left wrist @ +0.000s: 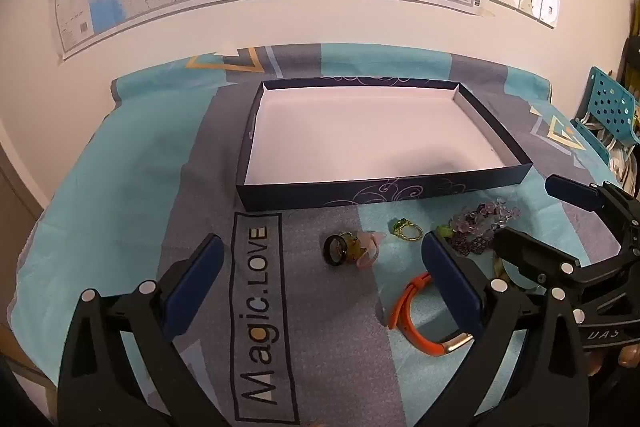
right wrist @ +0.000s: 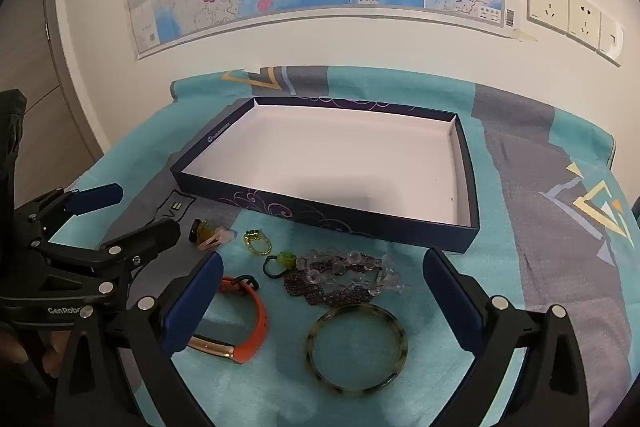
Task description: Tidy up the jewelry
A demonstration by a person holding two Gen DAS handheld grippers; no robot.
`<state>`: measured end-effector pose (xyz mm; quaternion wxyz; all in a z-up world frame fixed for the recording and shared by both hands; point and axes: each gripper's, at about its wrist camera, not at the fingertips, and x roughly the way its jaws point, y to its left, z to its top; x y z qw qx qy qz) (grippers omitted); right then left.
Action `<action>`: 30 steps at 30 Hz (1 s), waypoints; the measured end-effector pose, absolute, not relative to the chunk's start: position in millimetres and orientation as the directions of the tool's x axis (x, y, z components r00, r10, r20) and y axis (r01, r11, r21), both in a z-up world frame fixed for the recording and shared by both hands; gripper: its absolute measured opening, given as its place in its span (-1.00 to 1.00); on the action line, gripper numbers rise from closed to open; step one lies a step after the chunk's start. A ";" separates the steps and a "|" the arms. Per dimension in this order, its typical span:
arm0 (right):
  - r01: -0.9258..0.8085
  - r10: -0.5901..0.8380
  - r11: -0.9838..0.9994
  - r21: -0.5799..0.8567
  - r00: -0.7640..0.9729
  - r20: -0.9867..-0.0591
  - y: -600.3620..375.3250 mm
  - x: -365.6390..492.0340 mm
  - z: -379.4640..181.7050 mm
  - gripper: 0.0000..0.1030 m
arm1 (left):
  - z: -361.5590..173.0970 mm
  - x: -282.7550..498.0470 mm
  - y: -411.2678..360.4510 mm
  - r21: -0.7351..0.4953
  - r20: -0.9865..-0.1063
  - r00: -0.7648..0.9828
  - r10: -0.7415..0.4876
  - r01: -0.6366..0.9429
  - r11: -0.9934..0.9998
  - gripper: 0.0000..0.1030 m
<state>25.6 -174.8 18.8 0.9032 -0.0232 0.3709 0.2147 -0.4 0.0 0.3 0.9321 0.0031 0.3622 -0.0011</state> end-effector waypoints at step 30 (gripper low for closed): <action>-0.397 0.379 0.906 0.145 0.611 -0.695 -179.8 27.0 17.1 0.88 | -4.1 1.1 -0.5 -0.003 -0.694 0.720 -0.003 0.002 1.000 0.89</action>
